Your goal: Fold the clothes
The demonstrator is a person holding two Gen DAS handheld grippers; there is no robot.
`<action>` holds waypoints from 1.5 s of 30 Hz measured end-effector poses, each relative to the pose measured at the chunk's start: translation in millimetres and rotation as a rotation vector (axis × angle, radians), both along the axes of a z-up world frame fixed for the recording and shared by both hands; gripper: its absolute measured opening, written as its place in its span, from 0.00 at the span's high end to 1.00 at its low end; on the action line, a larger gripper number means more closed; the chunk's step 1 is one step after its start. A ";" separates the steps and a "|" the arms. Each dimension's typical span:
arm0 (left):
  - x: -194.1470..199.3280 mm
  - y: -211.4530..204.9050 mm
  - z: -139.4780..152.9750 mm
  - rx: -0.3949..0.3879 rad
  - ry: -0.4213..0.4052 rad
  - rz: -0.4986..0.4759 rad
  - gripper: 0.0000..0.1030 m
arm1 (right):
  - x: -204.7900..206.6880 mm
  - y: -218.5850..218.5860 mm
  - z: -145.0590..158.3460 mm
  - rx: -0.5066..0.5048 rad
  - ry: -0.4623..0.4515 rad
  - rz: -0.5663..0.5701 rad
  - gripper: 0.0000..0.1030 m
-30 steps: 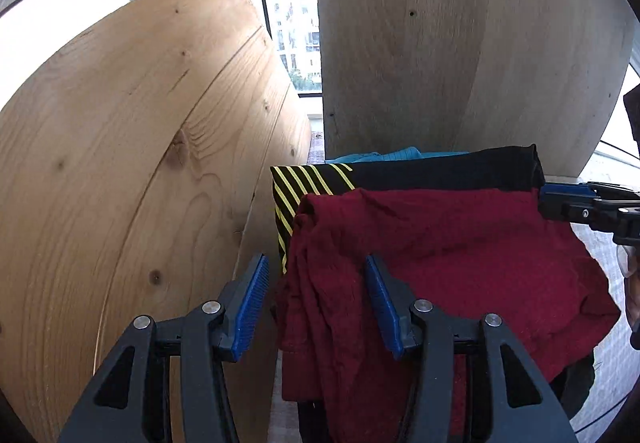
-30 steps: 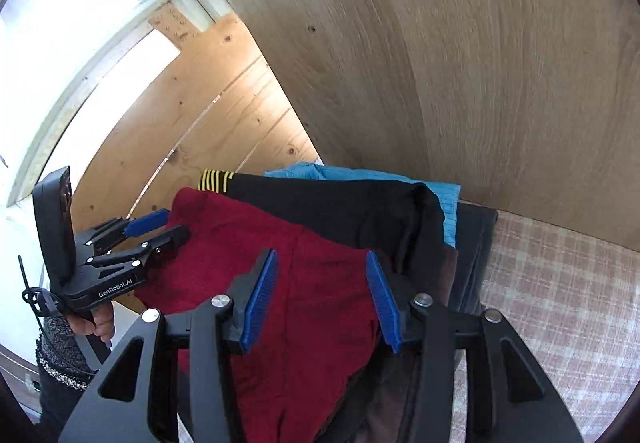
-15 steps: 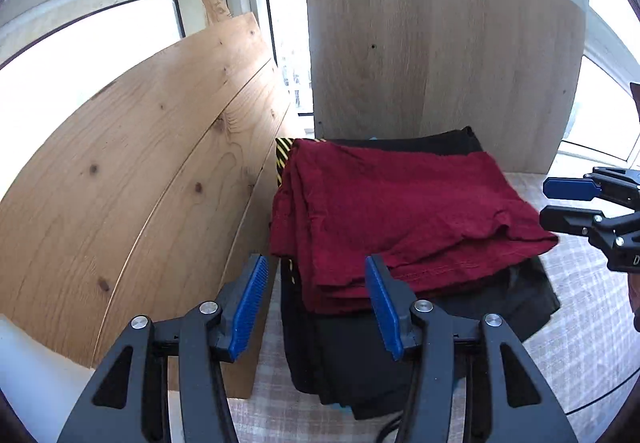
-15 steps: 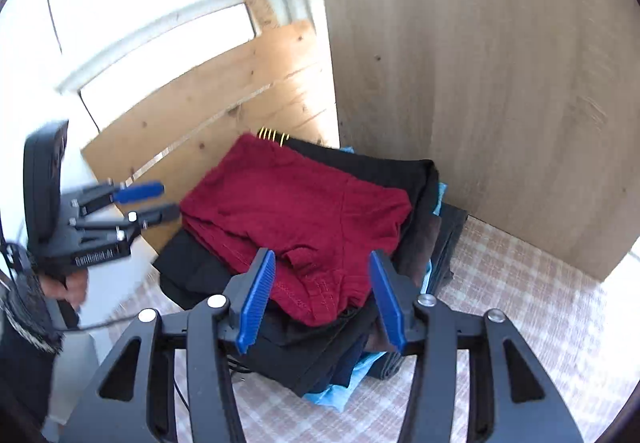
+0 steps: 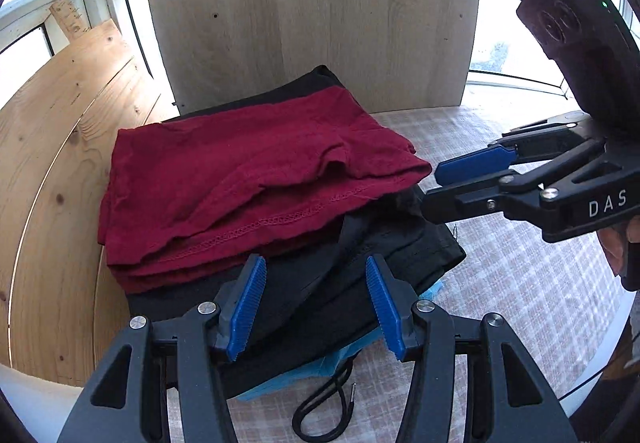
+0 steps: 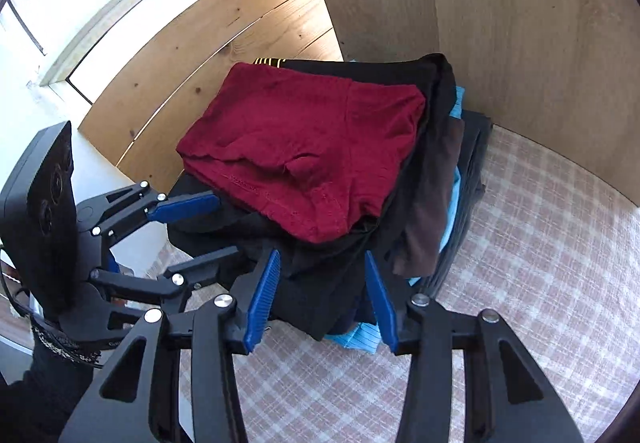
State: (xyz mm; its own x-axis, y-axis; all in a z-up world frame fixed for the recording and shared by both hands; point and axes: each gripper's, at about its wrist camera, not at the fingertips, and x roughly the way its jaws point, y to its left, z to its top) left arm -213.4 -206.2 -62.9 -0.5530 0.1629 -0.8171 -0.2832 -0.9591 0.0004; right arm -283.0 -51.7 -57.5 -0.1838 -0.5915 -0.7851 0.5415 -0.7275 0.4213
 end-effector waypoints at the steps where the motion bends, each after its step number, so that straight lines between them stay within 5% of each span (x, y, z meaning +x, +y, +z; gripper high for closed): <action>1: 0.8 1.6 1.0 0.003 0.003 -0.004 0.51 | -8.1 -1.5 -1.7 -0.030 -0.033 -0.001 0.58; 12: -16.9 37.3 -7.1 0.030 0.013 -0.088 0.51 | -44.0 -15.8 19.3 -0.107 -0.059 0.004 0.58; 15: -18.6 48.1 -12.1 0.096 0.007 -0.136 0.51 | -47.6 -16.7 16.3 -0.093 -0.070 0.003 0.58; 18: 2.6 60.4 -6.7 0.152 0.026 -0.250 0.51 | -45.8 -9.1 15.1 -0.093 -0.078 -0.003 0.58; 21: 26.3 60.0 -4.0 0.117 0.014 -0.280 0.51 | -37.7 4.7 17.6 -0.098 -0.067 -0.019 0.58; 25: 47.4 28.3 10.0 0.118 0.020 -0.198 0.51 | -12.1 10.2 28.5 -0.077 0.042 -0.008 0.58; 28: 59.1 1.1 26.1 0.092 0.069 -0.105 0.51 | 3.8 0.8 21.5 -0.111 0.051 0.041 0.58; 31: 69.3 -24.9 35.1 0.078 0.103 -0.007 0.51 | 18.9 -6.4 -2.7 -0.029 0.034 0.088 0.57; 35: 81.5 -48.8 42.2 0.087 0.129 0.127 0.51 | 45.6 19.9 -12.5 0.097 0.069 0.021 0.57; 38: 92.9 -50.8 46.5 0.072 0.173 0.224 0.51 | 74.9 53.4 16.3 0.093 0.204 -0.142 0.41; 42: 115.7 -38.3 54.1 0.083 0.213 0.304 0.44 | 114.3 59.4 43.1 0.200 0.364 -0.231 0.39; 45: 128.8 -23.3 57.5 0.104 0.212 0.319 0.39 | 137.0 57.6 53.6 0.248 0.401 -0.268 0.36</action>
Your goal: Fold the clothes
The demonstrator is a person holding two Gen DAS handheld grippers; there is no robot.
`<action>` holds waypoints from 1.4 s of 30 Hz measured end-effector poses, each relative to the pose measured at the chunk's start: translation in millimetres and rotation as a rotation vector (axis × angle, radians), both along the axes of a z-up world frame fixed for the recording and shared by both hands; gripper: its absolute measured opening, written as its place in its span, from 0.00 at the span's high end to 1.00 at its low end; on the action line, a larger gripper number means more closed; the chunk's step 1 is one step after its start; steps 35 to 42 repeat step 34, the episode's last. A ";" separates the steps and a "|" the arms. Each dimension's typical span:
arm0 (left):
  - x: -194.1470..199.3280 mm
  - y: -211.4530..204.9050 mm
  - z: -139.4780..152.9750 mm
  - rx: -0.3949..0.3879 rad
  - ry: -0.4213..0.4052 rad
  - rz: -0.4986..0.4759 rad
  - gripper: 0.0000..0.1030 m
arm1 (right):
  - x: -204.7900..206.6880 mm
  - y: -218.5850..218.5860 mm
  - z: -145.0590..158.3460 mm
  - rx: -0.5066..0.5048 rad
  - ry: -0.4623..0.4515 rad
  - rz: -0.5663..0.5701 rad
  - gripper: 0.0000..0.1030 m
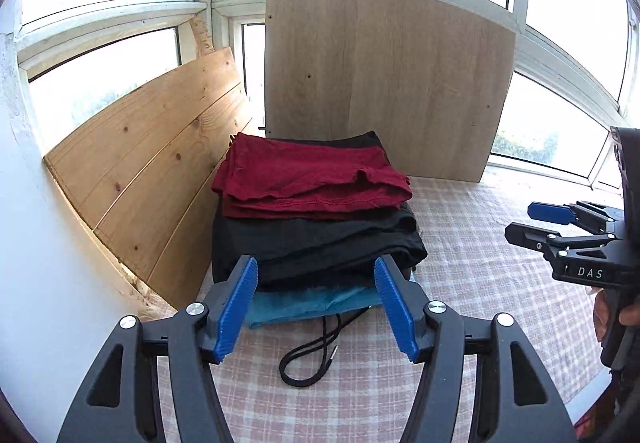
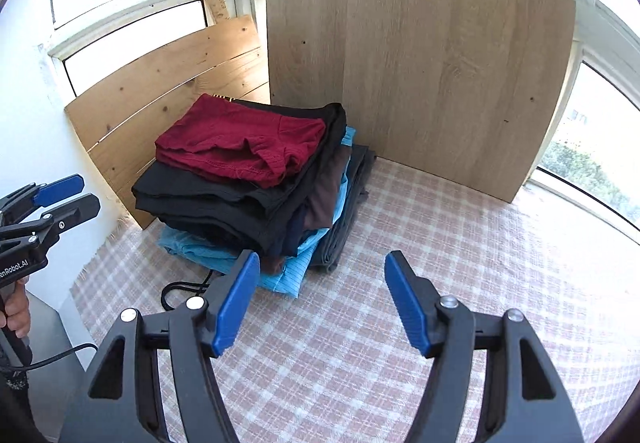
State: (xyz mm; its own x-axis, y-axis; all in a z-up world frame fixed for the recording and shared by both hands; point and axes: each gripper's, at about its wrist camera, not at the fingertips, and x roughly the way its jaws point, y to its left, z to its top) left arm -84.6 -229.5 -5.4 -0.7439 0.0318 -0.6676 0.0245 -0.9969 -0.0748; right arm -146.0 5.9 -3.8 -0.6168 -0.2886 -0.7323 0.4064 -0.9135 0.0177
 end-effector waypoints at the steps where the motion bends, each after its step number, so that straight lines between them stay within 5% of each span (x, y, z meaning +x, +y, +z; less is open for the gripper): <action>1: 4.7 4.0 1.1 0.004 -0.001 0.003 0.38 | 6.2 0.7 3.2 -0.004 0.001 -0.007 0.36; 17: 62.6 34.7 3.5 -0.012 -0.037 0.017 0.35 | 74.3 16.0 19.4 -0.021 0.035 -0.066 0.36; 24: 80.6 39.8 5.4 -0.035 -0.036 0.065 0.27 | 88.1 36.8 17.2 -0.022 0.028 -0.089 0.36; 42: 90.7 56.9 9.9 -0.013 -0.027 0.041 0.27 | 100.9 61.3 16.4 -0.012 0.025 -0.120 0.36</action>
